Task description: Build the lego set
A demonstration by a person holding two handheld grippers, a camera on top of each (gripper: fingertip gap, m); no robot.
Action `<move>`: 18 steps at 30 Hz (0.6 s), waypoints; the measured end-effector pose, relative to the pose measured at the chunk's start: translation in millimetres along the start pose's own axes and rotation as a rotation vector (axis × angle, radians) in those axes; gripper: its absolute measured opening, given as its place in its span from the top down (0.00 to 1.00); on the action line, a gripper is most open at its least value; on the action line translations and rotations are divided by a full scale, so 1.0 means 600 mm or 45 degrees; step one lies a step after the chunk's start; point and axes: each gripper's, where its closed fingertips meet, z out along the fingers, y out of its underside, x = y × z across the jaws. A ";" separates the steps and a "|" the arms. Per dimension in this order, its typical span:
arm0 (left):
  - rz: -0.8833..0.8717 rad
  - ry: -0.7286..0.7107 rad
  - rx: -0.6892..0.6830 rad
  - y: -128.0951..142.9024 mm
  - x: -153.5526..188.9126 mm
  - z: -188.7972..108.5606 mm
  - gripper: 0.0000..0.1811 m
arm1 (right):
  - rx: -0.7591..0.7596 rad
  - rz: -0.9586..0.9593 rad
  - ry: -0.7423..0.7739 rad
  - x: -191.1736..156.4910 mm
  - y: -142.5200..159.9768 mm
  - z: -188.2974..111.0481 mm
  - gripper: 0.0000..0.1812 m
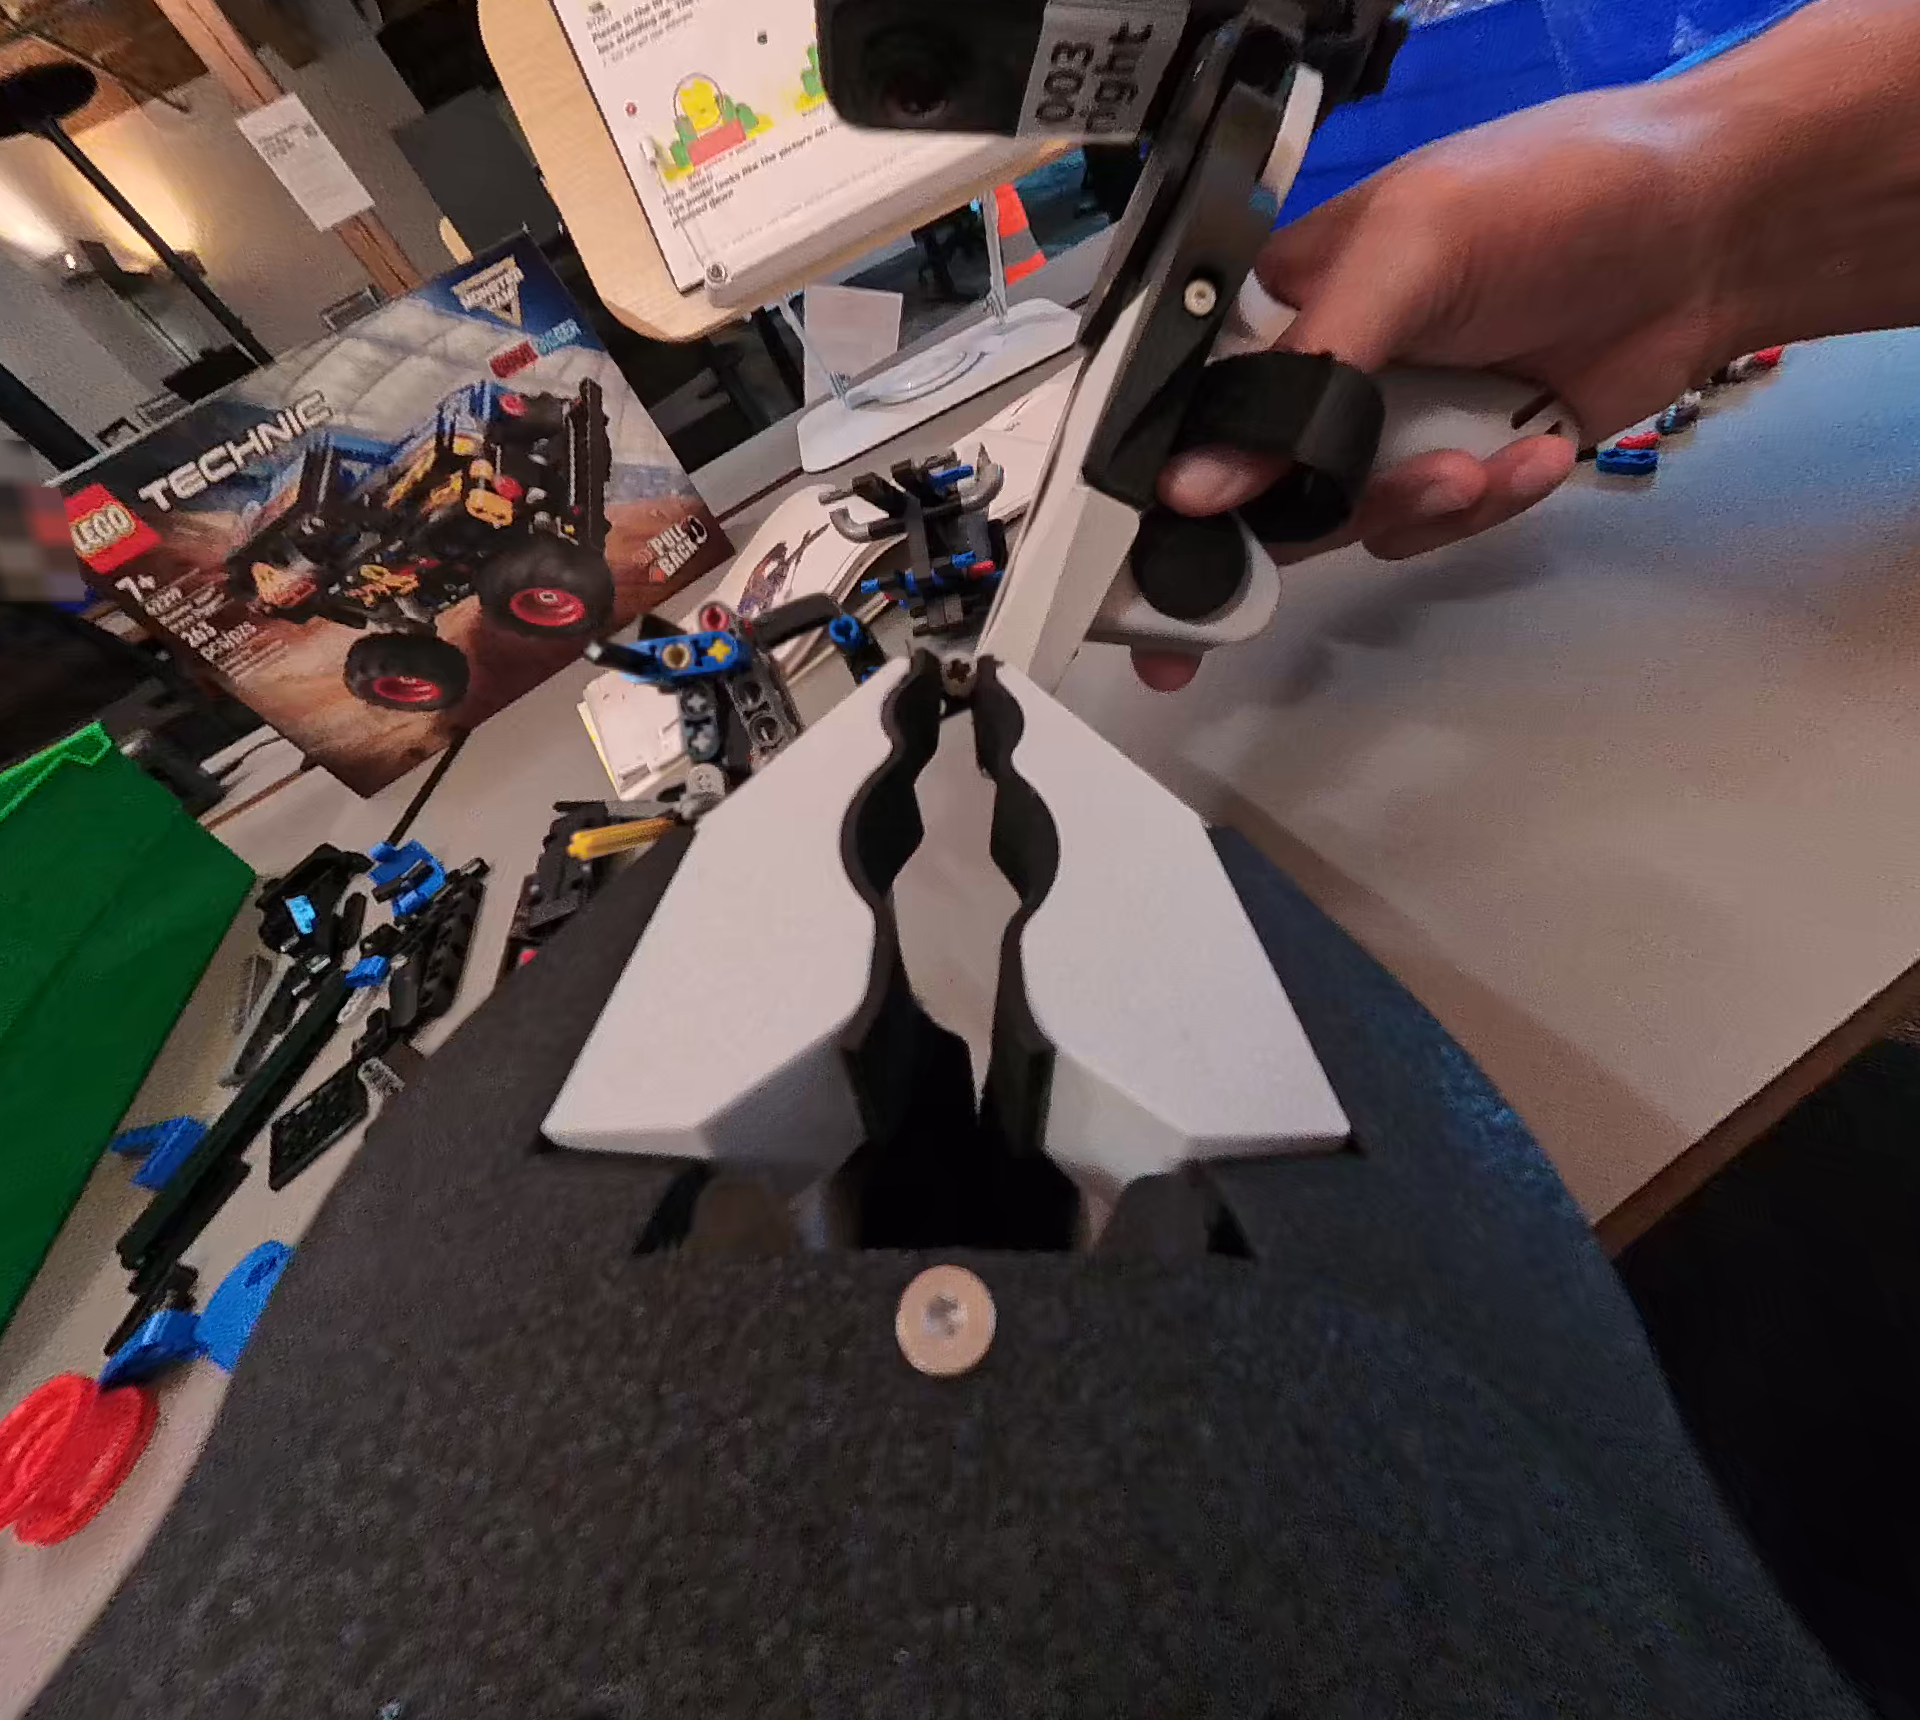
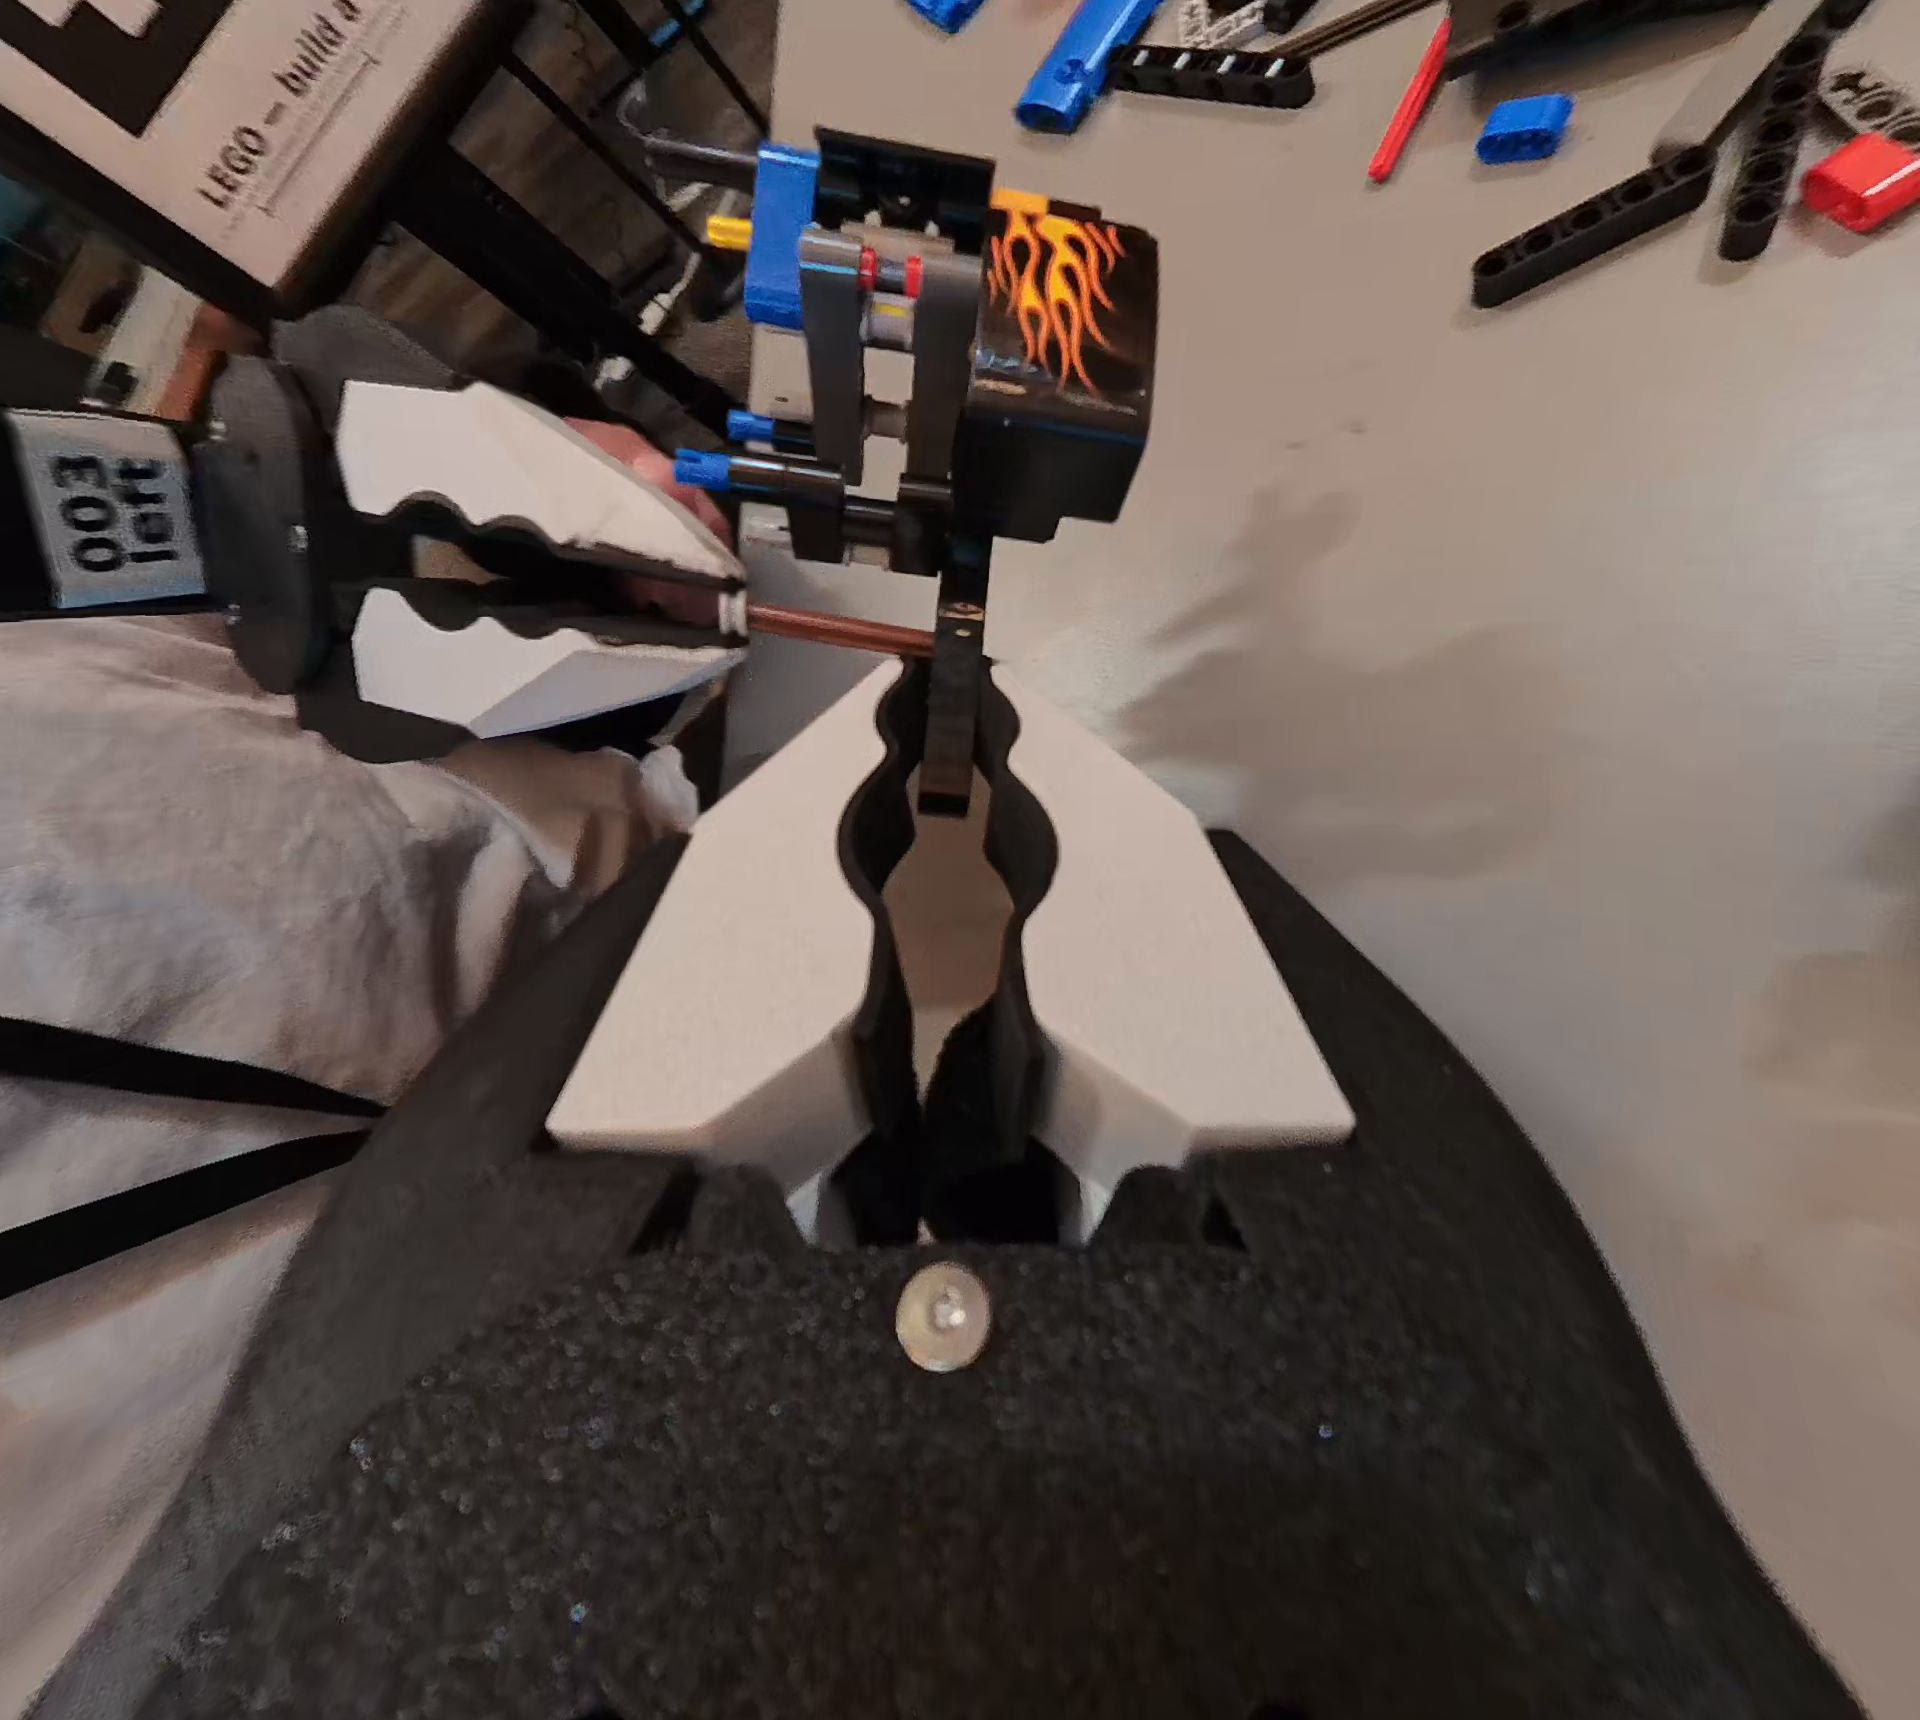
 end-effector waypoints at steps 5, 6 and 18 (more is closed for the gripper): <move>-0.048 0.032 0.031 -0.004 0.001 -0.001 0.97 | 0.000 -0.058 0.077 0.002 -0.003 -0.005 0.96; -0.085 0.063 0.039 -0.005 0.002 -0.001 0.97 | 0.001 -0.056 0.055 0.000 -0.002 -0.005 0.96; -0.066 0.079 -0.001 0.004 0.004 0.002 0.97 | -0.025 -0.111 0.140 0.005 0.001 -0.004 0.96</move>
